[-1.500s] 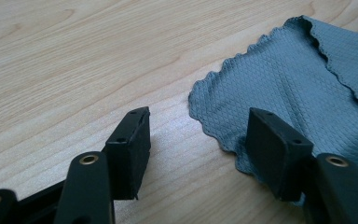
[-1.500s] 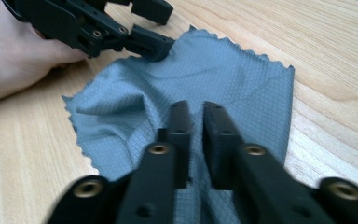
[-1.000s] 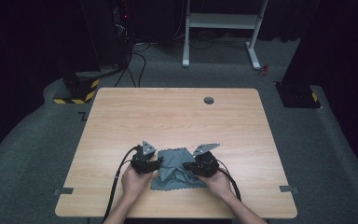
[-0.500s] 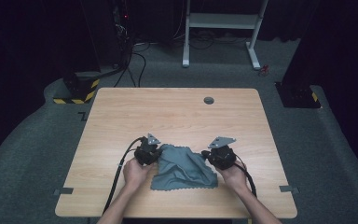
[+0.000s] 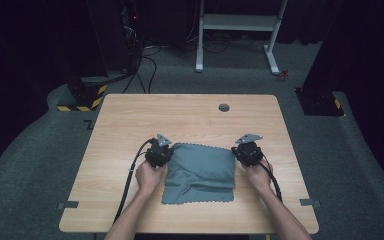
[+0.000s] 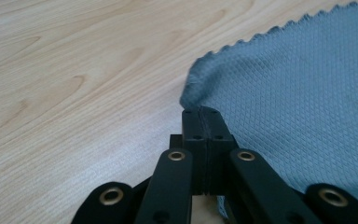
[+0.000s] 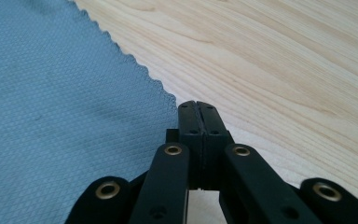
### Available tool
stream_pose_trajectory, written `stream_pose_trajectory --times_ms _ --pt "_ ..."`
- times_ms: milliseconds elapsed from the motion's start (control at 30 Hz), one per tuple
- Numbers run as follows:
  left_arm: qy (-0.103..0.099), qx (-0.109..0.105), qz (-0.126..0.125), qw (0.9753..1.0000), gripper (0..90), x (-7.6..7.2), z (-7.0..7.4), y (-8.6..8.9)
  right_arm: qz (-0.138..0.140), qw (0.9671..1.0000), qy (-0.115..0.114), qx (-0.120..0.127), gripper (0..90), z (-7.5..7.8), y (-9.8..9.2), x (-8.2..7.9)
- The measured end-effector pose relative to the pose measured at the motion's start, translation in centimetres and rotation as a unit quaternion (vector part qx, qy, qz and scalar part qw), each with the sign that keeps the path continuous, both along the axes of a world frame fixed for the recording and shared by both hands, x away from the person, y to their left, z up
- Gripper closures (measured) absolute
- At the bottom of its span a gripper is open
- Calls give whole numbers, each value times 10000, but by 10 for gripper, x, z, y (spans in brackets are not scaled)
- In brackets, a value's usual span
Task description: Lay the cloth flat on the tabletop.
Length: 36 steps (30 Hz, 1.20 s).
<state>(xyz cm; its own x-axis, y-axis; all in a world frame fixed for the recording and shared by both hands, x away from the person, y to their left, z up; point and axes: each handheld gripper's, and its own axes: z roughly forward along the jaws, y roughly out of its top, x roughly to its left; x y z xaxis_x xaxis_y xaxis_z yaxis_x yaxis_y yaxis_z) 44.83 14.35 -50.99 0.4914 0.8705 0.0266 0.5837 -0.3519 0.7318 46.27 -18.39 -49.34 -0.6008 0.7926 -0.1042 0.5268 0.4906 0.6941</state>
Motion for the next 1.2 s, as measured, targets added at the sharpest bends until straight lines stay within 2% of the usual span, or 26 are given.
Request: stream_pose_trajectory --times_ms 133,233,267,333,367,500,667,767,867,967,1000,1033,1100,1133,1167,1200 --pt "-4 65 77 9999 898 4 -4 -2 -70 9999 -119 -2 900 -5 3 5" --pt "54 116 107 9999 898 9 -7 -5 -128 9999 -79 17 900 -8 3 9" --pt "52 168 99 9998 897 10 -7 -6 -201 9998 -19 -55 900 -7 5 14" --pt "56 189 111 9997 897 14 -6 -8 -225 9997 -60 0 900 -5 5 16" --pt "64 188 136 9997 897 14 -5 -8 -274 9996 -31 88 900 -2 5 19" --pt "36 172 236 9996 897 19 -5 -5 -378 9992 44 75 900 -1 7 30" --pt "-39 335 289 9990 896 19 -8 -7 -538 9984 188 26 900 -6 16 44" --pt "-54 330 297 9990 895 20 -8 -6 -631 9976 287 -49 900 -11 19 52" --pt "-63 367 282 9989 893 19 -8 -6 -630 9975 310 -116 900 -14 21 54" --pt "11 289 269 9992 888 20 -7 -4 -635 9973 319 -176 893 -16 22 56" --pt "26 286 278 9992 881 20 -7 -3 -672 9971 320 -148 862 -16 22 55" --pt "7 293 269 9992 836 18 -6 -2 -763 9965 344 -41 785 -16 20 55" --pt "23 231 252 9994 746 17 -5 -1 -846 9960 285 47 761 -12 18 52" --pt "48 172 221 9996 746 14 -3 -1 -846 9960 285 47 761 -12 18 52" --pt "13 141 175 9997 703 11 -1 -1 -838 9961 241 115 749 -9 16 49" --pt "-59 193 61 9998 632 2 4 -1 -700 9973 134 177 738 -3 14 39"
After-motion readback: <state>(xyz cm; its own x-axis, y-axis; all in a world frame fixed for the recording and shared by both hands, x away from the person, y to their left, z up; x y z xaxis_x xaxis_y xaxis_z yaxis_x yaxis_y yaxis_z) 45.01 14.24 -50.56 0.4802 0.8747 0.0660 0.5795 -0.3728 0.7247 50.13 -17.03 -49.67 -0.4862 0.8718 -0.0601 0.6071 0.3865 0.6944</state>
